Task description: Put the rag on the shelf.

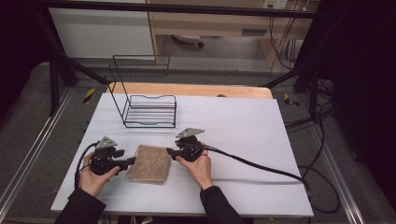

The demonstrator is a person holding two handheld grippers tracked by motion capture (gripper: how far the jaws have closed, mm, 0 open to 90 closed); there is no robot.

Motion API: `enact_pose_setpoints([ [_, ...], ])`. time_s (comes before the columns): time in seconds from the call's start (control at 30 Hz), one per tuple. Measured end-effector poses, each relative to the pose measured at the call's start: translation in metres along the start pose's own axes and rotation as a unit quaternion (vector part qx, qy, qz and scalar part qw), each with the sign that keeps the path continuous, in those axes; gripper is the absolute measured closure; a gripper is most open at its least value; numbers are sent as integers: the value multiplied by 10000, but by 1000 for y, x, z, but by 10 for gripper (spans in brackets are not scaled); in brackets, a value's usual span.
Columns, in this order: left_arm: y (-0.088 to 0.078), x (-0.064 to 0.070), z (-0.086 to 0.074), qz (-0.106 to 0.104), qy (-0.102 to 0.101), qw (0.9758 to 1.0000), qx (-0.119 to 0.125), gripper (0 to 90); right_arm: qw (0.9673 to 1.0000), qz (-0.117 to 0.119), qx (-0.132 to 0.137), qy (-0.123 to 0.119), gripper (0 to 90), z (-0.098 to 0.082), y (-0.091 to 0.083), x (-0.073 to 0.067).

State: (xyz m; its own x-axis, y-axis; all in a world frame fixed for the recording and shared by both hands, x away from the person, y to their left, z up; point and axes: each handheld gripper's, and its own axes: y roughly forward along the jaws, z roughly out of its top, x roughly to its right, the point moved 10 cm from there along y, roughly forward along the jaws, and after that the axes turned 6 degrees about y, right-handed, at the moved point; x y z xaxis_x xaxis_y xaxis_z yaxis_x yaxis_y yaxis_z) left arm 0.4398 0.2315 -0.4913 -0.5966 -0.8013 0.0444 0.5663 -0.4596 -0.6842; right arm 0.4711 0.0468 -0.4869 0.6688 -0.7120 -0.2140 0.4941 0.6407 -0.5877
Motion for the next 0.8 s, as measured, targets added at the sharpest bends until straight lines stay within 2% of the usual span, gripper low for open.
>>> enact_pose_setpoints([
  [0.13, 12, -5, 13, 26, 81, 9999, -83, 272, 10000, -50, 43, -55, 318, 2, -12, 5],
  [0.17, 16, -7, 15, 67, 51, 9999, -115, 258, 9999, -68, 21, -75, 297, 1, -14, 6],
  [0.23, 25, -11, 16, 177, 135, 9995, -229, 268, 10000, -51, 24, -38, 274, -2, -18, 8],
  [0.27, 29, -14, 17, 225, 147, 9992, -280, 282, 10000, -40, 22, -13, 263, -3, -19, 9],
  [0.4, 40, -18, 19, 198, 70, 9993, -317, 388, 10000, -46, 6, 47, 241, -8, -24, 14],
  [0.53, 47, -17, 18, -5, -93, 9995, -310, 503, 10000, -21, -35, 60, 222, -11, -26, 15],
  [0.63, 50, -13, 17, -79, -25, 9994, -345, 562, 9998, 59, -36, 161, 210, -11, -25, 12],
  [0.8, 53, -10, 16, -228, -91, 9991, -357, 620, 9996, 131, 6, 252, 190, -11, -23, 10],
])
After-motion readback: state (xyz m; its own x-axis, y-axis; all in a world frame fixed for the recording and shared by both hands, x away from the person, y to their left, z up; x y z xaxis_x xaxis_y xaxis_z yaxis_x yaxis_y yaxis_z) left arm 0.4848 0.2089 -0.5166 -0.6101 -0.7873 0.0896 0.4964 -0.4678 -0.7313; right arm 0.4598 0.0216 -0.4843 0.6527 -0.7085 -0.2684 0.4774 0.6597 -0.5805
